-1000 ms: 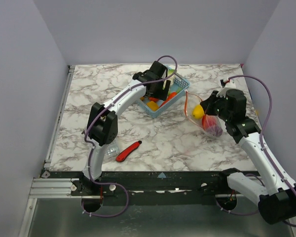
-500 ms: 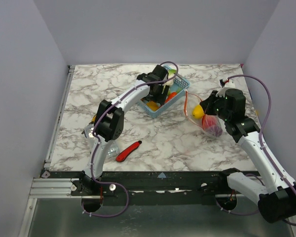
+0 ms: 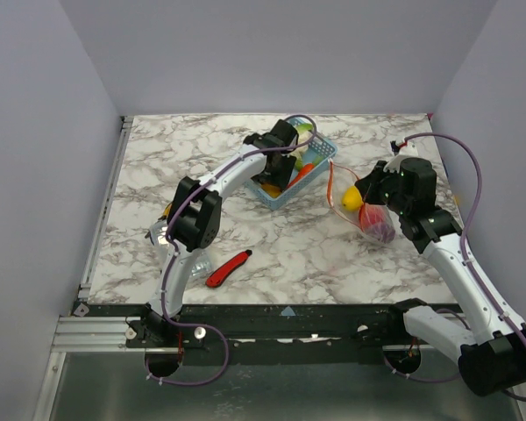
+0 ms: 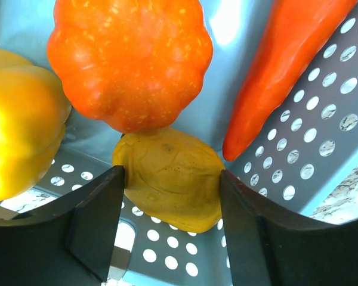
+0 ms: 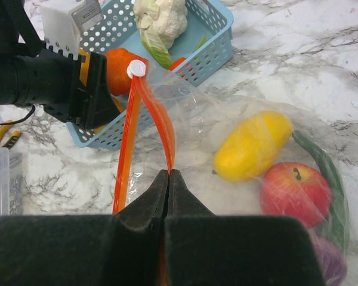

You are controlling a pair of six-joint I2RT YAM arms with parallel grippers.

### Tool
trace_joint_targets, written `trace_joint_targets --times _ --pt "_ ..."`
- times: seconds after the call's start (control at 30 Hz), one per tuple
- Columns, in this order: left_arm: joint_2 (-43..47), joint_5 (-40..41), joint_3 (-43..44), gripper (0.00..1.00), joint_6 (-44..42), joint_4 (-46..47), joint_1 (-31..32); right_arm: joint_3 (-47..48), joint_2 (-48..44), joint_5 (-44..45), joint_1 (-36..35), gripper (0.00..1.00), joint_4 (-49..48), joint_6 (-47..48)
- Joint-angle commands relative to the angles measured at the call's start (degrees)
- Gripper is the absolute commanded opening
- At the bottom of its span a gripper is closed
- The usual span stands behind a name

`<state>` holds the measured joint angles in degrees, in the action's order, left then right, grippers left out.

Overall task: Place the food in the zip-top bag and seal the zipper
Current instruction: Pick up the fake vegetable from the bin.

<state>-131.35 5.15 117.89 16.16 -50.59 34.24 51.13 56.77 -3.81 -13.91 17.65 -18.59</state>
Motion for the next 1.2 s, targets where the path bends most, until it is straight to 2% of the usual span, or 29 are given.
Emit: trace_joint_targets --times 0.0,0.13,0.33,0.73,1.1,1.17 --pt "0.9 1.8 -2.8 0.44 -0.5 -1.8 -0.2 -0.4 -1.0 0.1 -0.1 0.0 -0.5 -0.6" --pt "4.0 1.4 -5.7 0.31 0.0 -0.3 -0.1 -0.3 -1.0 0.0 -0.1 0.0 -0.6 -0.6" --pt "9.1 1.9 -9.1 0.21 1.0 1.8 -0.2 -0.5 -1.4 -0.1 -0.1 0.0 -0.5 -0.7" --pt "16.6 -0.5 -10.0 0.07 2.2 4.1 -0.2 -0.4 -1.3 0.0 -0.1 0.0 -0.7 -0.7" --pt "25.0 -5.1 -13.0 0.0 3.8 8.2 -0.2 -0.5 -1.0 -0.3 -0.1 0.0 -0.9 -0.7" --pt "26.5 -8.2 -13.7 0.0 4.8 9.3 -0.2 -0.4 -0.8 -0.4 -0.1 0.0 -0.8 -0.7"
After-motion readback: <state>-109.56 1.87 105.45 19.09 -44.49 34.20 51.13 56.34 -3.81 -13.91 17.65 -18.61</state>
